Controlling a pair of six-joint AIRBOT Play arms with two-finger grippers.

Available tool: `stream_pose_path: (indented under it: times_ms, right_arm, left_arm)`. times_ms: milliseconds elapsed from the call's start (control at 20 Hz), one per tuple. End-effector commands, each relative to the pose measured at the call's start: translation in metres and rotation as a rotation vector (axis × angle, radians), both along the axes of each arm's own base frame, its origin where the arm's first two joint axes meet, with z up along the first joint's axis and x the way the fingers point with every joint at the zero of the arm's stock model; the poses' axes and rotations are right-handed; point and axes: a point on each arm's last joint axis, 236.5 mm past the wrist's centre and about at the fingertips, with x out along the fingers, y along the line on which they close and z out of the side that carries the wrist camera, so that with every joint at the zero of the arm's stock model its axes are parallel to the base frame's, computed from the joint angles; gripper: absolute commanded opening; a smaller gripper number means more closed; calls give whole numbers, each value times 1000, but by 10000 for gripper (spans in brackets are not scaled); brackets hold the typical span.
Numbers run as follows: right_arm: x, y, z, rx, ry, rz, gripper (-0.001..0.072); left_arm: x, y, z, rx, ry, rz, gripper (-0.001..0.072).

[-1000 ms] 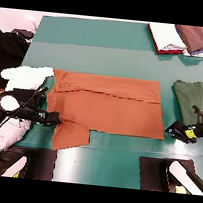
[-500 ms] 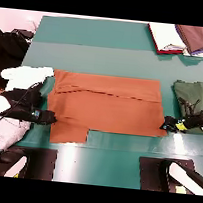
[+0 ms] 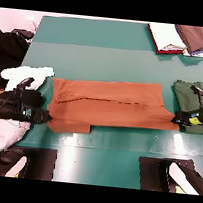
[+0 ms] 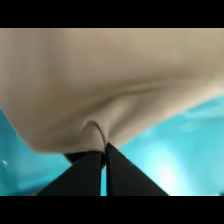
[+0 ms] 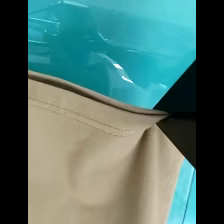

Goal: Fold the shirts.

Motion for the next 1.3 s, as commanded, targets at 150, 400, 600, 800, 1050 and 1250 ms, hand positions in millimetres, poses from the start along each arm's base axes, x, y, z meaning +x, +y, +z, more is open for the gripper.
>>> stream_pose_path:
  times_ms: [150,400,600,800,1050,1250]
  right_arm:
    - [79,0,14,106,-63,-36,20]
    - [127,15,0,125,-32,20,20]
    - [170,23,-10,129,-72,13,258]
    - [198,25,12,211,-173,-2,517]
    - [159,-20,-29,236,-75,-98,586]
    - [137,-17,-69,310,20,-102,602]
  left_arm:
    - [113,26,-2,145,-138,45,24]
    - [173,39,-23,156,-143,108,24]
    - [202,39,-26,135,-218,152,223]
    - [213,38,-8,115,-255,187,547]
    - [200,24,-6,70,-191,156,86]
    - [200,-16,2,20,-233,83,24]
